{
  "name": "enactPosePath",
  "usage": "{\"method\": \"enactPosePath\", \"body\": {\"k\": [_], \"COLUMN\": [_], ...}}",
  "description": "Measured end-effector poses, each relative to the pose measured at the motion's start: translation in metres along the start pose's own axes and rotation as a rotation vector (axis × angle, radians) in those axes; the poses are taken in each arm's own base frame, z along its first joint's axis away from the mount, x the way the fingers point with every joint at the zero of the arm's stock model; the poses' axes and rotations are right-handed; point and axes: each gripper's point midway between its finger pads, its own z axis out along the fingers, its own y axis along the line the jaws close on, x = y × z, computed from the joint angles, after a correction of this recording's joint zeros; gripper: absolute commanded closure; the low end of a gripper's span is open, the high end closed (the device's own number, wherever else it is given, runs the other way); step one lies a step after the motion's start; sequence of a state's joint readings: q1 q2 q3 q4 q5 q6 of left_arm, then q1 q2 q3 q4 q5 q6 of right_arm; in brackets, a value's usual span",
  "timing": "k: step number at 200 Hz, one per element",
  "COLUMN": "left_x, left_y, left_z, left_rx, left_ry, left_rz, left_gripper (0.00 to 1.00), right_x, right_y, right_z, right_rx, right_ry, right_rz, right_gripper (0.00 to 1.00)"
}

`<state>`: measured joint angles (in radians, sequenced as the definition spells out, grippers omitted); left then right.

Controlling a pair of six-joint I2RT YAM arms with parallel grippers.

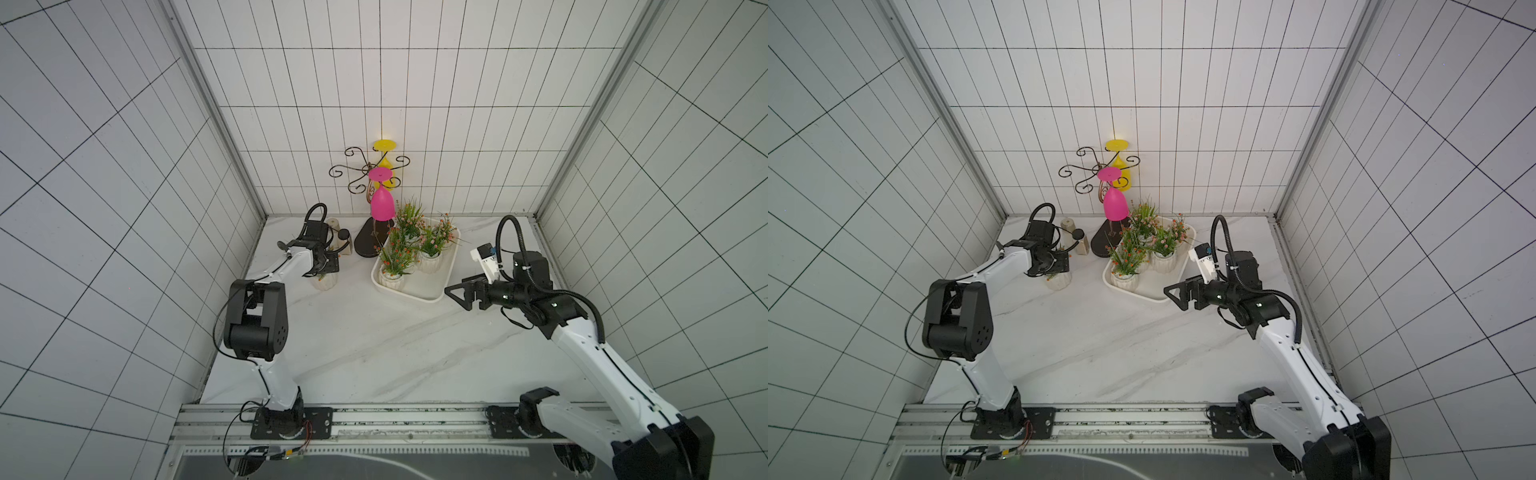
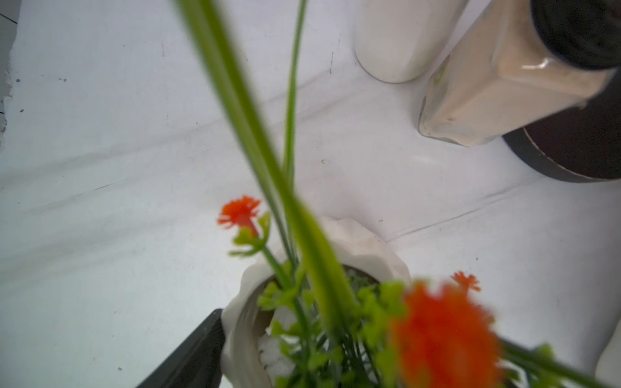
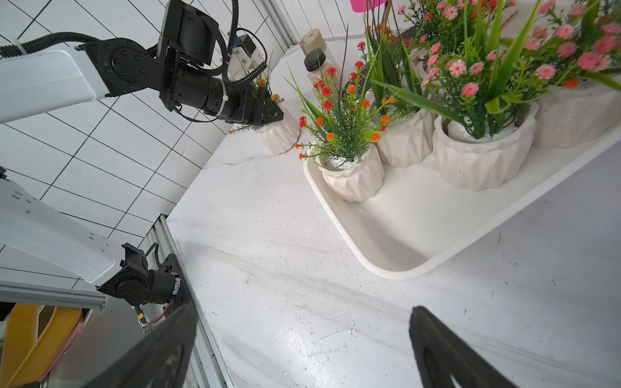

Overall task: Put the potted gypsophila into the storage box
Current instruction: Pick up the baby's breath potted plant from the center of the board.

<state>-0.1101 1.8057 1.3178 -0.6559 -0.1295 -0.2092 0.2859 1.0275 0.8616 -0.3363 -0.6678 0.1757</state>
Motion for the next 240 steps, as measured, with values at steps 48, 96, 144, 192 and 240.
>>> {"method": "enactPosePath", "body": {"k": [48, 96, 144, 192, 240], "left_x": [0.002, -0.005, -0.008, -0.007, -0.01], "left_y": [-0.005, -0.011, -0.022, -0.052, -0.094], "left_z": [-0.028, -0.067, -0.111, -0.162, -0.211], "left_rx": [0.056, 0.122, 0.223, 0.331, 0.447], "left_ry": [-0.013, -0.072, -0.132, -0.23, -0.3], "left_rz": [0.008, 0.035, 0.067, 0.161, 0.274], "left_gripper": [0.29, 0.29, 0.3, 0.3, 0.31], "right_x": [0.0, 0.0, 0.003, 0.003, 0.003], "right_y": [0.0, -0.001, -0.004, -0.003, 0.0], "right_z": [0.0, 0.0, 0.004, 0.004, 0.004], "right_rx": [0.001, 0.001, 0.003, -0.004, -0.019], "right_ry": [0.0, 0.001, 0.016, 0.017, 0.019], "right_rz": [0.004, 0.019, 0.039, 0.039, 0.04], "right_gripper": [0.01, 0.01, 0.01, 0.01, 0.01]}}
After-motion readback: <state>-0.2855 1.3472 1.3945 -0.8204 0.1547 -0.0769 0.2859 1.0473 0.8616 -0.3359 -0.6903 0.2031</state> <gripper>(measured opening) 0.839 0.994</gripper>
